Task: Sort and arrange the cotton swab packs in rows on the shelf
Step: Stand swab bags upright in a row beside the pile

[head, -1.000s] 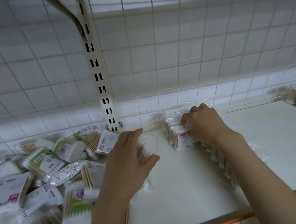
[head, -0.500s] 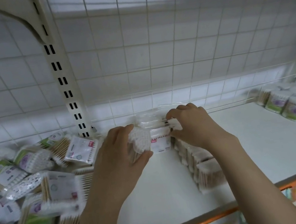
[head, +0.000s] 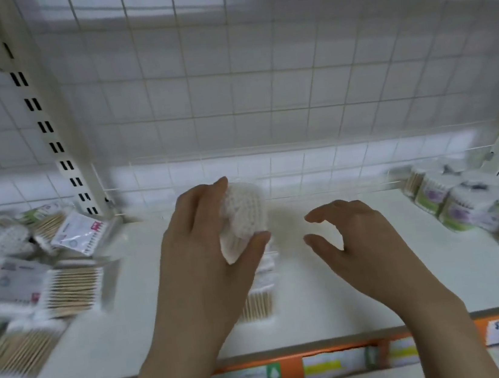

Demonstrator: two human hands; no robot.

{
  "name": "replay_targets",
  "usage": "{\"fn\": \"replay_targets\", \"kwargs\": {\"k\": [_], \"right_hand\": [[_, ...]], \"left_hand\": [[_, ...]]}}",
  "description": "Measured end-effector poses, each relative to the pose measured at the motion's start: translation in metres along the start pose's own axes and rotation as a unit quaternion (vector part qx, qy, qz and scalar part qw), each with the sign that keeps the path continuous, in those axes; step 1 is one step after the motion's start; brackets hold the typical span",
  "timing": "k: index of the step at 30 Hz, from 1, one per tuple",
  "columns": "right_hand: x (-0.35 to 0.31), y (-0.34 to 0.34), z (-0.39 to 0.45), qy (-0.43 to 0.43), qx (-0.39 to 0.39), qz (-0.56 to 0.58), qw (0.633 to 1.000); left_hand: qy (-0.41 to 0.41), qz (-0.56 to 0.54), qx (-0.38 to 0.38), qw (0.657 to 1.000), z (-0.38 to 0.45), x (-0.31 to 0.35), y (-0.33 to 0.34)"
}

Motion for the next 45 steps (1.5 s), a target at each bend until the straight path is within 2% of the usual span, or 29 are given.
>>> {"fn": "replay_targets", "kwargs": {"k": [13, 21, 30, 37, 45], "right_hand": [[0.098, -0.011, -0.061, 0.135, -0.048, -0.029, 0.989], [0.147, -0.024, -0.090, 0.185, -0.041, -0.021, 0.982], [0.233, -0.063, -0.103, 0.161, -0.028, -0.014, 0.986], [0.308, -0.108, -0.112, 0.161, 0.017, -0.009, 0.987], [0.342, -0.117, -0.099, 0.127, 0.047, 0.024, 0.991]], "left_hand": [[0.048, -0.076, -0.118, 0.989, -0.011, 0.061, 0.087], [0.035, -0.038, -0.146, 0.988, -0.016, 0.078, 0.137], [0.022, -0.057, -0.171, 0.983, -0.023, 0.141, 0.224], [0.036, -0.081, -0.218, 0.972, -0.034, 0.210, 0.313], [0.025, -0.075, -0.218, 0.973, -0.028, 0.223, 0.347]]}}
Point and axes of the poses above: each hand's wrist, its own z-axis towards the middle knuckle, its own y-axis out of the palm, x = y × z, the point moved 6 cm from there along z, towards the middle knuckle
